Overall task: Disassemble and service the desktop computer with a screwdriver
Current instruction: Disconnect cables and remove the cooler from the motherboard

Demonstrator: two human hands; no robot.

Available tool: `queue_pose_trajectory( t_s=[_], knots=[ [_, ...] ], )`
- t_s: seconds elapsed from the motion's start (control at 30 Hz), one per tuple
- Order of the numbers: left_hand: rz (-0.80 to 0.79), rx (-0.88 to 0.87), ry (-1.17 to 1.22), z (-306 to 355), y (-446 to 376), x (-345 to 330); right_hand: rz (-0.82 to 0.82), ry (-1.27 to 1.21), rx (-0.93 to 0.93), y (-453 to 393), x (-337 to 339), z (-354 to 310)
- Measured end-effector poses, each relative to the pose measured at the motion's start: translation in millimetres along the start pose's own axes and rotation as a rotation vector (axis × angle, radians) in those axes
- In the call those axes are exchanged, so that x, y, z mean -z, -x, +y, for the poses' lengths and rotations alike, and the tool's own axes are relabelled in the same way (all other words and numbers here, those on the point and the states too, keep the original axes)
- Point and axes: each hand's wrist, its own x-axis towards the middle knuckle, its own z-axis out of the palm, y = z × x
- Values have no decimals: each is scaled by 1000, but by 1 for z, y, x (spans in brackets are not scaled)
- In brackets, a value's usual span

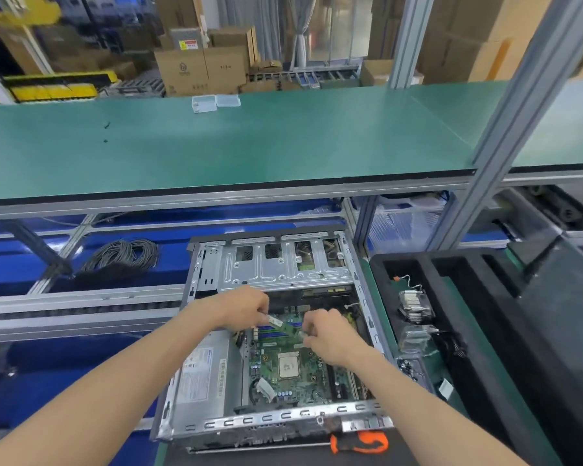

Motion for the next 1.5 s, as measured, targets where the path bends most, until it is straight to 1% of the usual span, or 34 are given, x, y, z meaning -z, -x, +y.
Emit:
queue_pose_trajectory(
  t_s=[0.07,0.17,0.23,0.37,0.5,0.57,0.63,0.7,0.8,0.93,1.07,1.17,1.3,1.5],
  knots=[
    [65,-10,49,7,7,14,-34,-86,37,10,10,-2],
    [146,-52,270,18,12,32,-51,-349,69,26,24,-6],
    [194,-81,420,29,13,39,-3,-467,73,34,35,-8],
    [293,-132,656,56,6,43,69,-577,61,41,58,-2],
    [490,-175,784,81,-6,35,124,-752,34,44,83,15],
    [548,-155,677,90,-15,30,165,-777,18,45,97,27],
    [536,-140,541,97,-24,25,212,-807,-15,45,111,40],
    [513,-177,474,103,-35,19,265,-838,-56,43,122,55],
    [535,-251,325,115,-49,12,308,-852,-106,40,133,77],
    [529,-263,162,131,-70,12,331,-769,-198,31,134,106],
    [446,-224,13,140,-92,16,365,-607,-281,21,131,132],
    [365,-179,24,142,-106,18,364,-476,-333,10,127,154],
    [265,-186,114,135,-116,19,259,-380,-391,-7,115,175],
    [225,-186,162,133,-119,16,124,-293,-442,-23,89,180]
  ],
)
